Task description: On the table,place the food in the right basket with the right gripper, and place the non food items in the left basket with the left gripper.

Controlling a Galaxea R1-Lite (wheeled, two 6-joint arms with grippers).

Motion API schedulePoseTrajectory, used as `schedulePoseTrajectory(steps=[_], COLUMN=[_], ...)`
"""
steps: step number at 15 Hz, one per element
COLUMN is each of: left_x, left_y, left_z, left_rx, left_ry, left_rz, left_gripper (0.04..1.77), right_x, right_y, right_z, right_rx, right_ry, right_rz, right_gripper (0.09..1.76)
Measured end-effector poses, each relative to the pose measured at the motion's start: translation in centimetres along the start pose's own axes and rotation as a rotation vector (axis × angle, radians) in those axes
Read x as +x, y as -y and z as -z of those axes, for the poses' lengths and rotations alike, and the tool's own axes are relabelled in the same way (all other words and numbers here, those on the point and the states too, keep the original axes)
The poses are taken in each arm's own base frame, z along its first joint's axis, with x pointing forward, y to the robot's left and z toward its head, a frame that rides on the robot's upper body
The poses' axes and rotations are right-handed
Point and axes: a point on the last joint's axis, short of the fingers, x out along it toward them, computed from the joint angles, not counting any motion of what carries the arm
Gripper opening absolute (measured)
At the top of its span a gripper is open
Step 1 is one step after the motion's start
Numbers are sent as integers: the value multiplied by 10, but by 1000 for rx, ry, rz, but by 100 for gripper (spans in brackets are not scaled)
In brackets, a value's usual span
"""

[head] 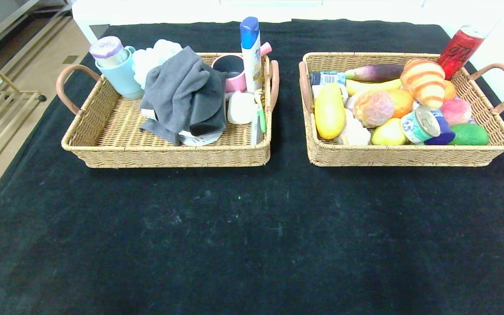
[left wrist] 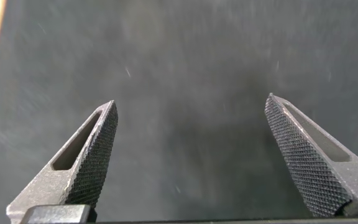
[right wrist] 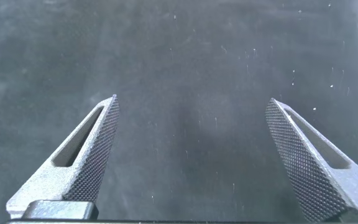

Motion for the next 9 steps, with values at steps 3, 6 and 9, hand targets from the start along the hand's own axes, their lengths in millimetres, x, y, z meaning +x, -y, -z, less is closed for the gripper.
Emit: schedulePoseTrajectory(steps=[3, 6, 9], left_x=[1, 2, 2], left_y=[1, 0, 0], left_z=[6, 6, 6], left_rx=[-73, -121, -180], left_ry=[-27, -28, -28], left_rz=[-12, -43, -61], left_gripper=[172, 172, 172], right_x=[0, 0, 1], right_y=[0, 0, 0], right_z=[2, 1, 2], right_rx=[46, 66, 67], right_ry=[-7, -4, -4], right_rz=[4, 18, 18], right_gripper=[171, 171, 171])
